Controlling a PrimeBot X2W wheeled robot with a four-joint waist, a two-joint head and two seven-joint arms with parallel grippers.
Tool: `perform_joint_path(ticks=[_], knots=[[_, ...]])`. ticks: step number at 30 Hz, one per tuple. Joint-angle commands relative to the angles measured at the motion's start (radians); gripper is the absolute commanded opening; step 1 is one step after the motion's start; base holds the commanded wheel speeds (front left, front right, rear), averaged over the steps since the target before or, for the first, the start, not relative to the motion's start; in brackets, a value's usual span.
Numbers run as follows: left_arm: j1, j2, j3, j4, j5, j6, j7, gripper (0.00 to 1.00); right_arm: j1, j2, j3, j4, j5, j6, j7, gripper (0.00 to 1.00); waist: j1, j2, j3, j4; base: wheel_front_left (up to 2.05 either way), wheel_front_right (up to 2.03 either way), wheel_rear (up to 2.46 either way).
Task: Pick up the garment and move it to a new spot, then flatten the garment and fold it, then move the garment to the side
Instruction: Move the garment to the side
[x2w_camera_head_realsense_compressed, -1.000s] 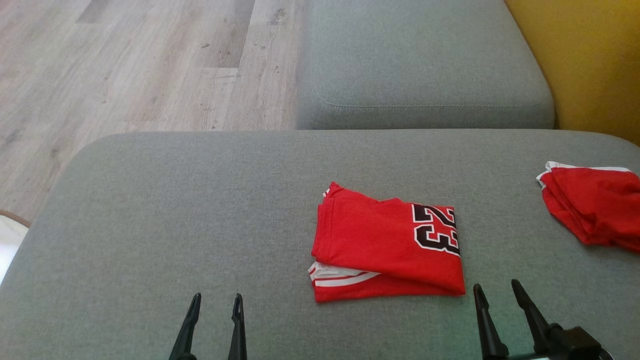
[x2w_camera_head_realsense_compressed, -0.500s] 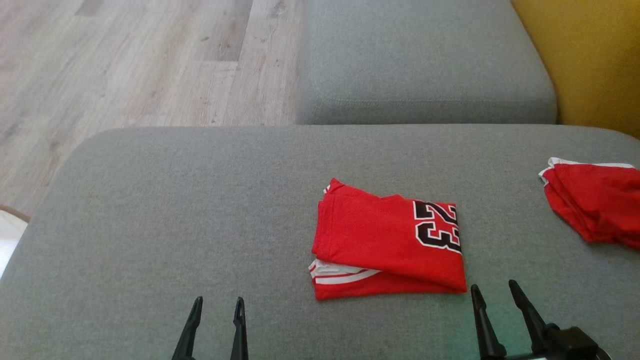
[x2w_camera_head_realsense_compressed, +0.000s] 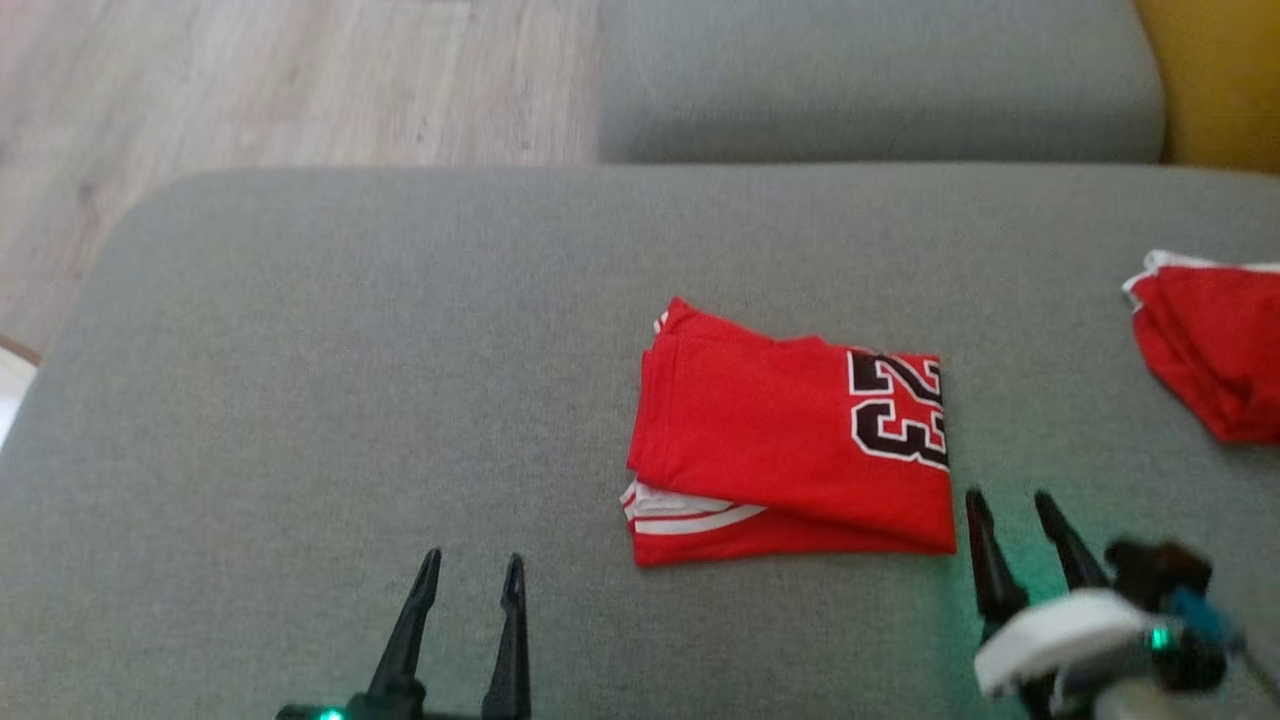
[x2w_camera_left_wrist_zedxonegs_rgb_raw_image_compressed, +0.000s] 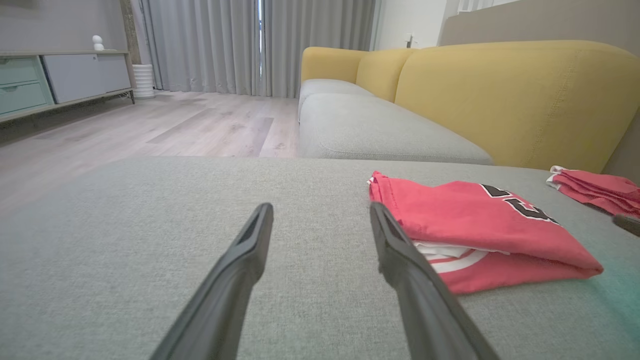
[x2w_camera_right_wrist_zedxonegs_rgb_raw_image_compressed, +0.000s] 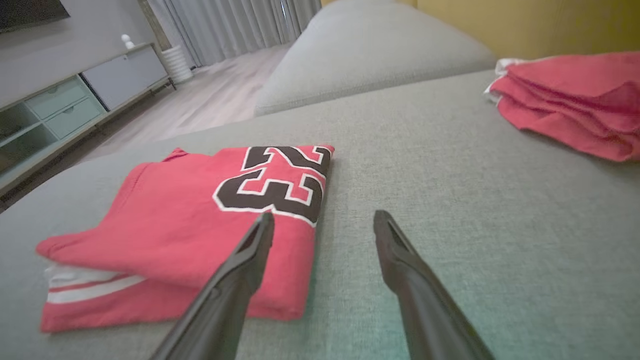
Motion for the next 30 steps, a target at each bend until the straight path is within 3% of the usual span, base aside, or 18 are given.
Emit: perform_joint_path(ticks=[1,6,12,13,14,18,23,24,30], knots=[[-0.062,-0.009,0.021,-0.036,-0.003,0.000,-0.010,1.00,-0.076,-0.021,0.022,-0.018,0.036,0.007,0.024,1.00,-0.0001,0.0000,0.048,0.002,0.00,0.00,0.00],[-0.112,-0.009,-0.001,-0.027,-0.002,0.005,-0.010,1.00,-0.201,-0.037,0.020,0.049,0.172,0.007,0.159,1.00,-0.0001,0.0000,0.101,0.007,0.00,0.00,0.00],[-0.147,-0.009,-0.022,-0.014,-0.008,0.018,-0.010,1.00,-0.250,-0.030,0.087,0.133,0.273,0.007,0.310,0.98,-0.0001,0.0000,0.120,0.008,0.00,0.00,0.00],[-0.151,-0.009,-0.024,-0.012,-0.010,0.020,-0.010,1.00,-0.250,-0.030,0.094,0.137,0.286,0.007,0.313,0.33,-0.0001,0.0000,0.122,0.007,0.00,0.00,0.00],[-0.155,-0.009,-0.026,-0.010,-0.011,0.022,-0.010,1.00,-0.252,-0.031,0.094,0.138,0.294,0.007,0.302,0.00,-0.0001,0.0000,0.123,0.006,0.00,0.00,0.00],[-0.167,-0.009,-0.023,-0.014,-0.013,0.031,-0.010,1.00,-0.266,-0.050,0.110,0.119,0.305,0.007,0.244,0.00,-0.0001,0.0000,0.136,-0.013,0.00,0.00,0.00],[-0.182,-0.009,0.019,-0.033,0.007,0.097,-0.010,1.00,-0.322,-0.143,0.119,0.068,0.265,0.007,0.210,0.00,-0.0001,0.0000,0.172,-0.067,0.00,0.00,0.00],[-0.182,-0.009,0.019,-0.033,0.007,0.097,-0.010,1.00,-0.322,-0.143,0.119,0.068,0.265,0.007,0.210,0.00,-0.0001,0.0000,0.172,-0.067,0.00,0.00,0.00],[-0.218,-0.009,0.037,-0.059,0.020,0.055,-0.010,1.00,-0.413,-0.322,0.066,-0.018,0.199,0.007,0.247,0.00,-0.0001,0.0000,0.224,-0.133,0.00,0.00,0.00]])
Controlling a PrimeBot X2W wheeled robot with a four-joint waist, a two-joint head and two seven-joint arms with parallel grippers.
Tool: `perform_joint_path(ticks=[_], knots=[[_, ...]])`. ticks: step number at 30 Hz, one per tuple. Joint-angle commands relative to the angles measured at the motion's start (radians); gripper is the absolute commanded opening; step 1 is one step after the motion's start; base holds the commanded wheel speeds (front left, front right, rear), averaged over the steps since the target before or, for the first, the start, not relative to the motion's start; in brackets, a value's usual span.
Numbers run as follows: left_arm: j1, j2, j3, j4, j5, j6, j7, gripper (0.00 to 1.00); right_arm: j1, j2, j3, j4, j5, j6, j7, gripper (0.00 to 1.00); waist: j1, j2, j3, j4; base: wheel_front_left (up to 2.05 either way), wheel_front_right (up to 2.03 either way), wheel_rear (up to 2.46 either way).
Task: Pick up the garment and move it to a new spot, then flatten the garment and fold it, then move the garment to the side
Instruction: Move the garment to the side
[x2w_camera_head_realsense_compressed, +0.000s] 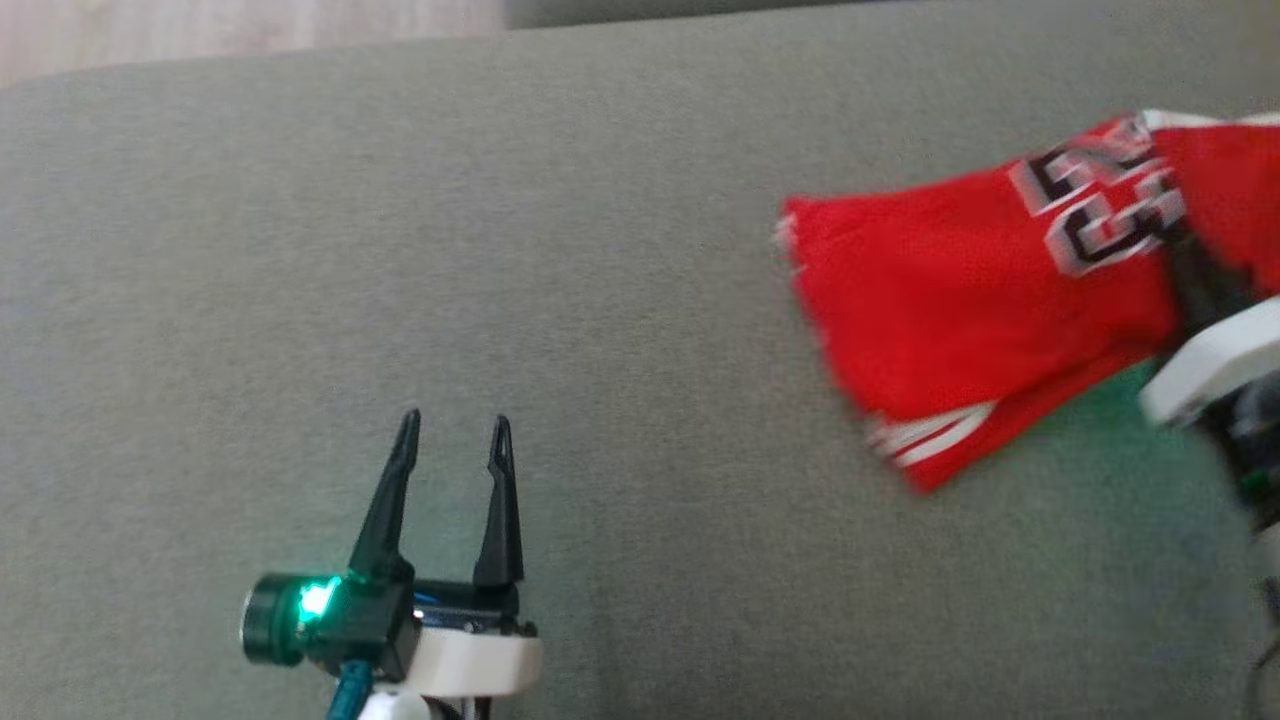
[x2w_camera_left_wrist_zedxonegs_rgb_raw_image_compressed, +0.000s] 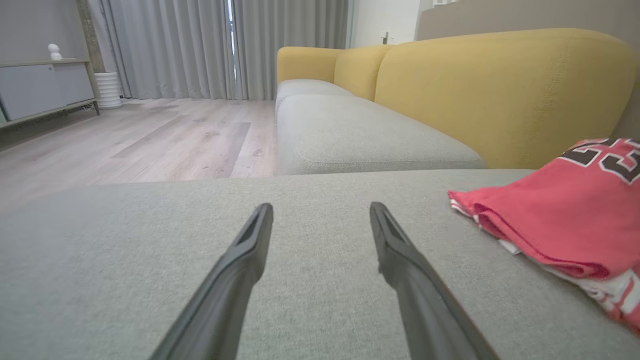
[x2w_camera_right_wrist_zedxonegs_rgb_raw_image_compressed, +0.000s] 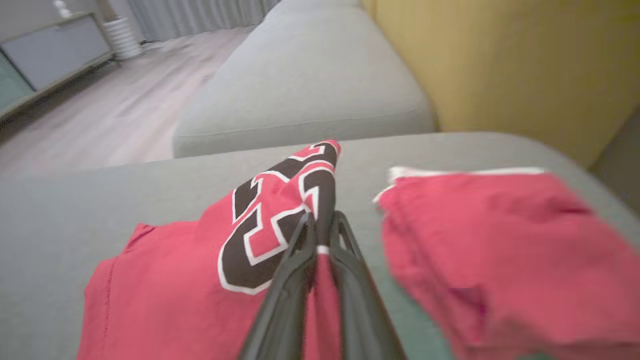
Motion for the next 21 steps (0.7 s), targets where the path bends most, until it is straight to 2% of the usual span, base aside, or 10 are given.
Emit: perform_joint_path(ticks=[1,8,14,15,16,21], knots=[[-0.035,-0.005,0.040,-0.039,0.000,-0.008,-0.009,1.00,-0.034,-0.055,-0.008,-0.050,-0.015,0.007,0.012,0.00,-0.0001,0.0000,0.036,-0.038,0.00,0.00,0.00],[-0.082,-0.005,0.061,-0.073,-0.014,-0.047,-0.009,1.00,-0.135,-0.207,-0.104,-0.117,-0.049,0.007,0.073,0.00,-0.0001,0.0000,0.101,-0.078,0.00,0.00,0.00],[-0.107,-0.005,0.062,-0.081,-0.011,-0.051,-0.009,1.00,-0.187,-0.258,-0.186,-0.120,-0.104,0.007,0.125,0.00,-0.0001,0.0000,0.142,-0.089,0.00,0.00,0.00],[-0.109,-0.005,0.063,-0.080,-0.011,-0.052,-0.009,1.00,-0.189,-0.259,-0.197,-0.120,-0.119,0.007,0.133,0.25,-0.0001,0.0000,0.146,-0.089,0.00,0.00,0.00],[-0.112,-0.005,0.064,-0.078,-0.009,-0.051,-0.009,1.00,-0.191,-0.256,-0.209,-0.122,-0.131,0.007,0.136,1.00,-0.0001,0.0000,0.150,-0.088,0.00,0.00,0.00],[-0.122,-0.005,0.064,-0.070,-0.012,-0.053,-0.009,1.00,-0.162,-0.197,-0.240,-0.159,-0.206,0.007,0.112,1.00,-0.0001,0.0000,0.131,-0.079,0.00,0.00,0.00]])
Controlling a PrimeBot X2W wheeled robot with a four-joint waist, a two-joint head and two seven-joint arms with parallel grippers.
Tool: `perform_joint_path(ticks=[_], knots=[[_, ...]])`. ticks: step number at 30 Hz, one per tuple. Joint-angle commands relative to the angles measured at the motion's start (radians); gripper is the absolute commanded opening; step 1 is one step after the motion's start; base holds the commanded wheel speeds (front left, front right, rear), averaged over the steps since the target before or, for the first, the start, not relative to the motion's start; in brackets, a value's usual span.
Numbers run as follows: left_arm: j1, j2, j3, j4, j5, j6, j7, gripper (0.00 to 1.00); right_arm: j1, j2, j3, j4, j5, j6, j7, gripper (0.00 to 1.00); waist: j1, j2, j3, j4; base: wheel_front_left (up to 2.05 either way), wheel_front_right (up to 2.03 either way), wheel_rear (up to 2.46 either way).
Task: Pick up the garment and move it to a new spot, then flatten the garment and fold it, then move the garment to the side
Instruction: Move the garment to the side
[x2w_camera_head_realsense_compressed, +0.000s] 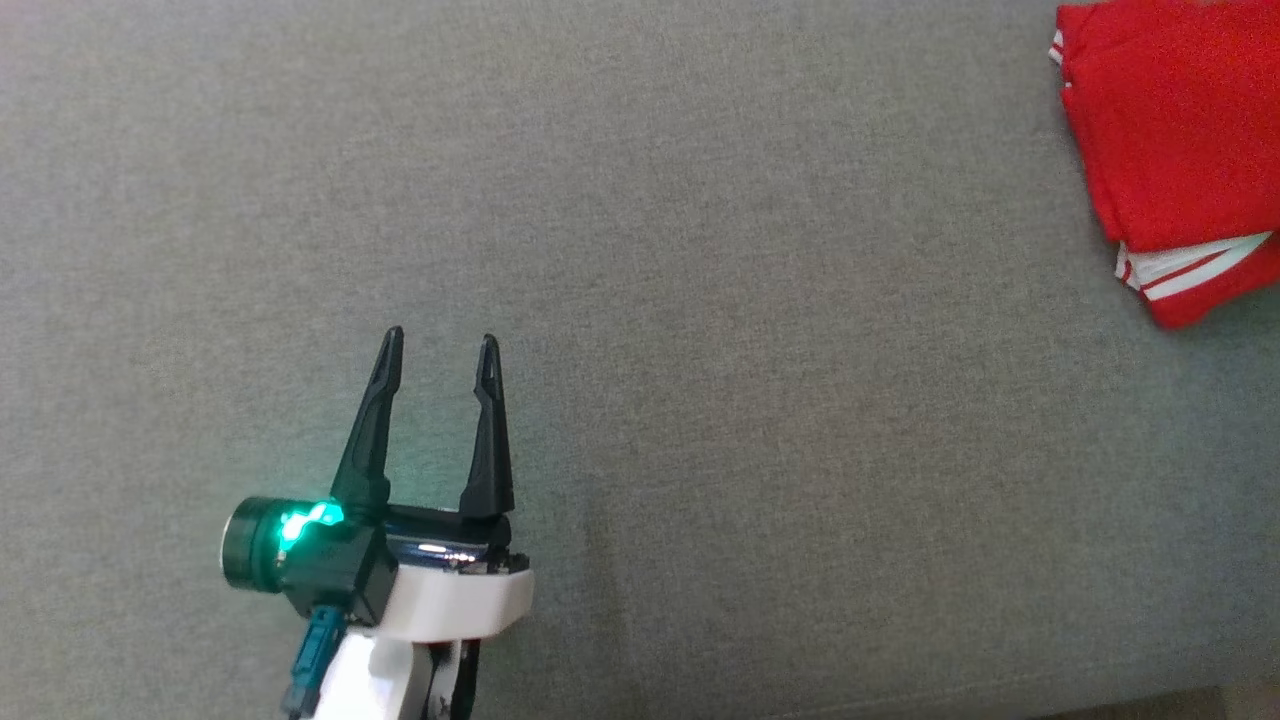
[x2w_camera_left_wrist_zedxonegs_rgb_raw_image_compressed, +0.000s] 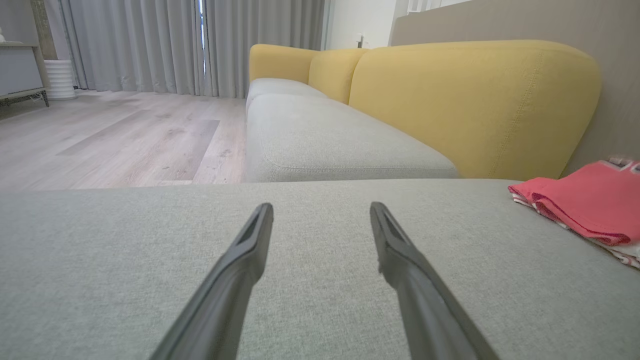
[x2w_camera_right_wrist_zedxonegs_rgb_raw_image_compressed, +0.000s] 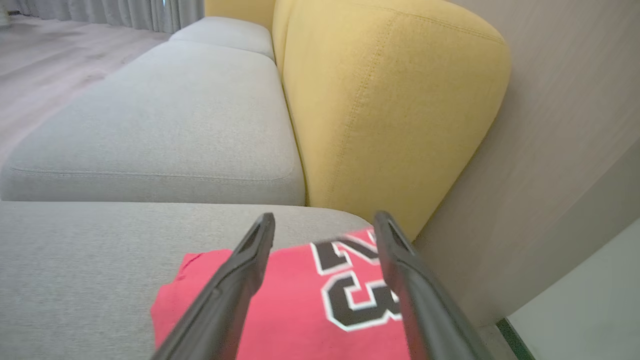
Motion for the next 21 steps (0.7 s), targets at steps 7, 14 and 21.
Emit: perform_joint_path(ticks=[7,14,21], knots=[[0.023,-0.004,0.043,-0.015,0.003,-0.007,-0.006,1.00,0.157,0.148,0.073,-0.106,-0.033,0.007,-0.059,1.00,-0.0001,0.0000,-0.128,0.032,0.00,0.00,0.00],[0.106,-0.004,0.047,0.012,-0.023,-0.006,-0.006,1.00,0.353,0.298,0.223,-0.102,0.028,0.007,-0.162,1.00,-0.0001,0.0000,-0.270,0.085,0.00,0.00,0.00],[0.183,-0.004,0.053,0.037,-0.059,0.011,-0.006,1.00,0.483,0.356,0.328,-0.059,0.017,0.007,-0.407,1.00,-0.0001,0.0000,-0.367,0.142,0.00,0.00,0.00]])
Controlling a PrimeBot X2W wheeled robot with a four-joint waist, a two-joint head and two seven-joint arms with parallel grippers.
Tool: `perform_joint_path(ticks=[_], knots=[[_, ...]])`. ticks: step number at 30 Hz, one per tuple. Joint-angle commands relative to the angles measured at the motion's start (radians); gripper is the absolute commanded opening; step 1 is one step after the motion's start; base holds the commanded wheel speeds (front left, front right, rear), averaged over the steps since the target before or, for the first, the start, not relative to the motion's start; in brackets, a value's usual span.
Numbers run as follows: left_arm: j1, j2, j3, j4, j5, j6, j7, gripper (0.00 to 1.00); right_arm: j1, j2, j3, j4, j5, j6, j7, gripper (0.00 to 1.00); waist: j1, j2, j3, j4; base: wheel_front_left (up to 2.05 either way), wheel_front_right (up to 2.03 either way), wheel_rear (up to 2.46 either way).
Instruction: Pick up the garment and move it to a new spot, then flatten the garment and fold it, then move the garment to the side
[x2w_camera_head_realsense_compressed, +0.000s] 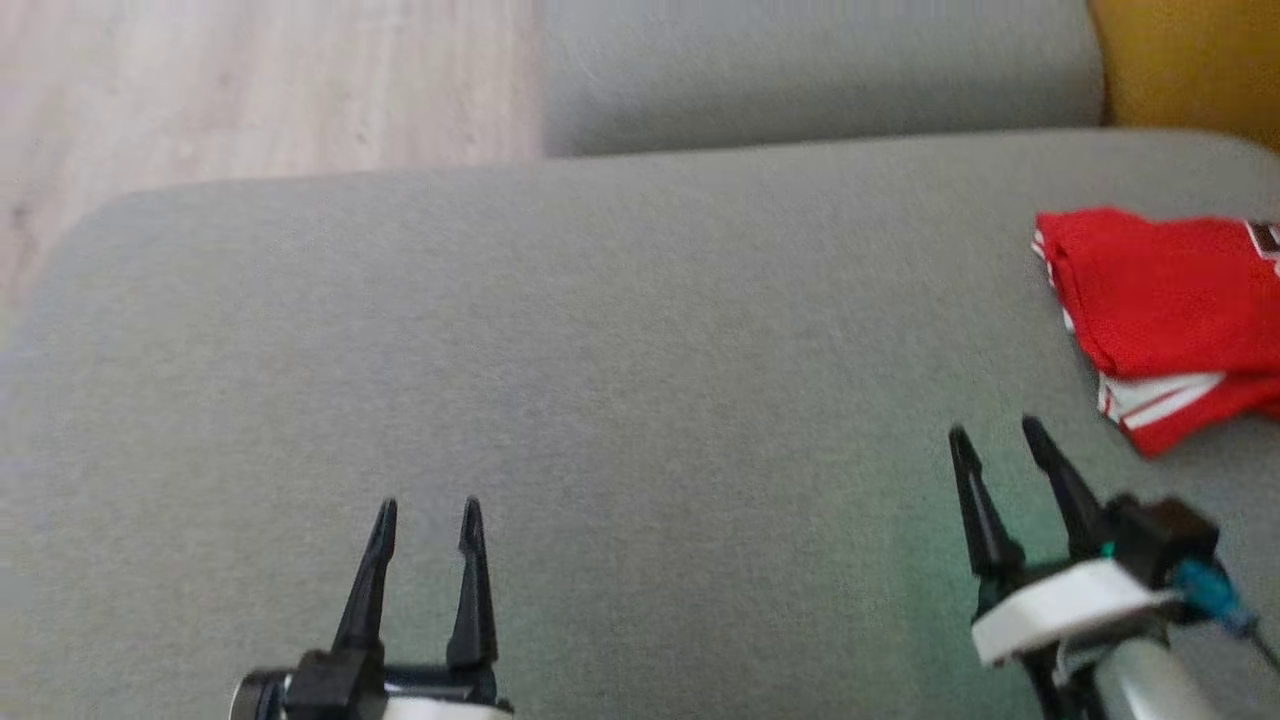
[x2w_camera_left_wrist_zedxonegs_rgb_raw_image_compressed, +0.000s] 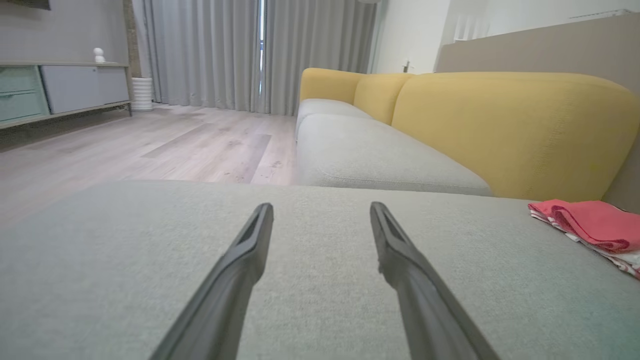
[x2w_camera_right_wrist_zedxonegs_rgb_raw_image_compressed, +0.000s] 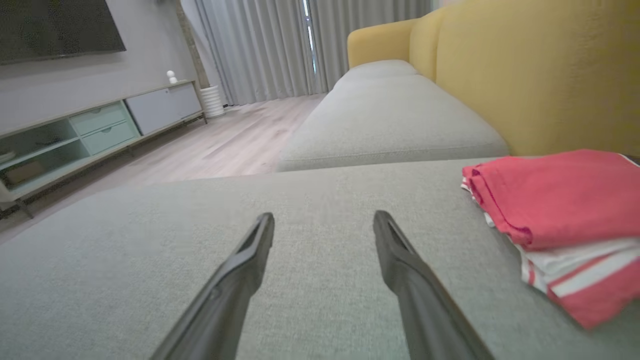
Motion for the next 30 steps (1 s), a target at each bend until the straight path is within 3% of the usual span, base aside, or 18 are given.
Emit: perform_joint_path(ticks=[1,4,12,17,30], knots=[[-0.017,-0.004,0.033,-0.026,-0.004,0.010,-0.005,1.00,-0.014,-0.002,0.009,-0.022,-0.014,0.007,-0.024,1.00,0.0003,0.0000,-0.049,0.047,0.00,0.00,0.00],[0.009,-0.004,0.038,-0.024,-0.013,0.014,-0.005,1.00,0.031,0.045,-0.025,-0.009,-0.060,0.007,-0.063,1.00,0.0003,0.0000,-0.079,0.072,0.00,0.00,0.00],[0.059,-0.004,0.063,-0.019,0.003,-0.002,-0.005,1.00,0.192,0.118,-0.108,-0.159,-0.187,0.007,-0.066,1.00,0.0003,0.0000,-0.134,0.102,0.00,0.00,0.00],[0.084,-0.004,0.083,-0.009,0.030,-0.022,-0.005,1.00,0.269,0.134,-0.118,-0.196,-0.212,0.007,-0.066,1.00,0.0003,0.0000,-0.154,0.096,0.00,0.00,0.00],[0.087,-0.004,0.097,0.010,0.057,-0.031,-0.005,1.00,0.277,0.137,-0.113,-0.209,-0.189,0.007,-0.066,1.00,0.0003,0.0000,-0.149,0.078,0.00,0.00,0.00]])
